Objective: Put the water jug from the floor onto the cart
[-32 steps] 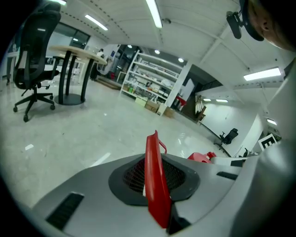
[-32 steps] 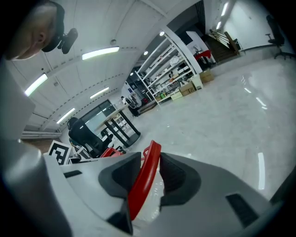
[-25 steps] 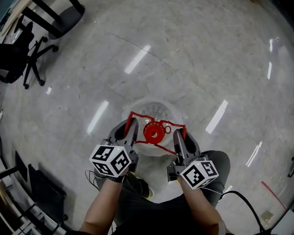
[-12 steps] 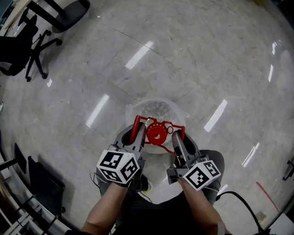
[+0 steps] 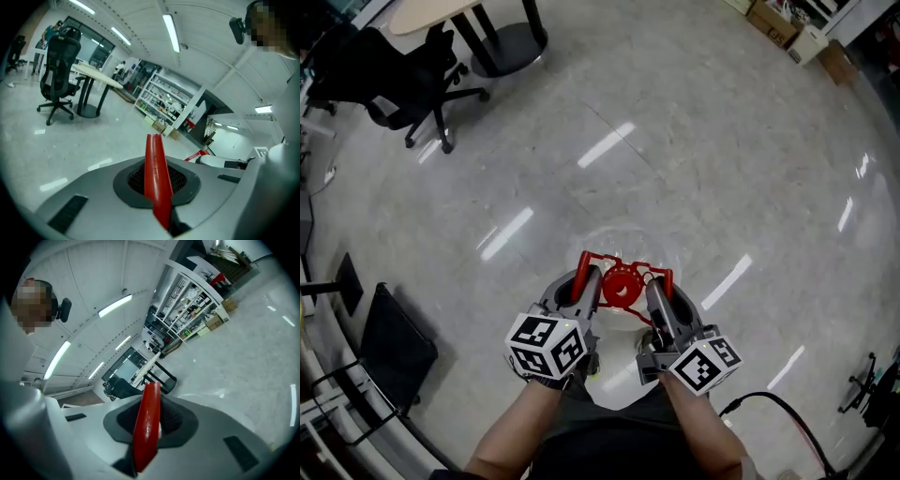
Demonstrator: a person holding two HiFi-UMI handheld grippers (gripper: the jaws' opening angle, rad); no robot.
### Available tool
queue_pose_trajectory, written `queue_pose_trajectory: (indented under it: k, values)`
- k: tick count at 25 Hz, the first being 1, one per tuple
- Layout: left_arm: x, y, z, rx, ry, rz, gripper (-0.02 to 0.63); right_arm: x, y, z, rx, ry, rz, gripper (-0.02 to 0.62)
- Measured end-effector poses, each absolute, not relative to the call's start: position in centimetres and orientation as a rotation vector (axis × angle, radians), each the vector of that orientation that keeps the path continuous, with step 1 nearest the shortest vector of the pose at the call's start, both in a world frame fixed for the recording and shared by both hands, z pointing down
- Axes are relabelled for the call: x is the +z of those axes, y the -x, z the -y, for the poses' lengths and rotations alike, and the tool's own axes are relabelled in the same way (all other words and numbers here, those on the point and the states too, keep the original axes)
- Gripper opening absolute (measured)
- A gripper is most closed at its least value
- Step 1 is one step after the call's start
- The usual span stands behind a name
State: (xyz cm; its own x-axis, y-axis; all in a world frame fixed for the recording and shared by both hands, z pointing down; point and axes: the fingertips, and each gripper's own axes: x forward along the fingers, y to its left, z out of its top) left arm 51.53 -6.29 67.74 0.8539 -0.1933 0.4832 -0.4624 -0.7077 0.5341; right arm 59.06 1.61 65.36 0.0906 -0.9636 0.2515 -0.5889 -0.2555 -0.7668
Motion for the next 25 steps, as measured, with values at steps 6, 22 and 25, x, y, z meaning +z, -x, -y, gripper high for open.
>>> queue_pose_trajectory:
  k: [6, 22, 25]
  values:
    - [52.8, -46.2, 8.3, 0.433, -2.382, 0.557, 0.017, 50.5, -54.0, 1.1, -0.984, 1.810, -1.646, 0.067]
    - [39.9, -22.9, 14.4, 0.250, -2.347, 0.939, 0.017, 37.7, -32.0, 10.1, -0.997, 1.484, -2.004, 0.064]
    - [39.0, -18.5, 15.3, 0.222, -2.312, 1.017, 0.017, 36.8, -27.7, 11.9, -1.039, 1.411, -2.066, 0.064]
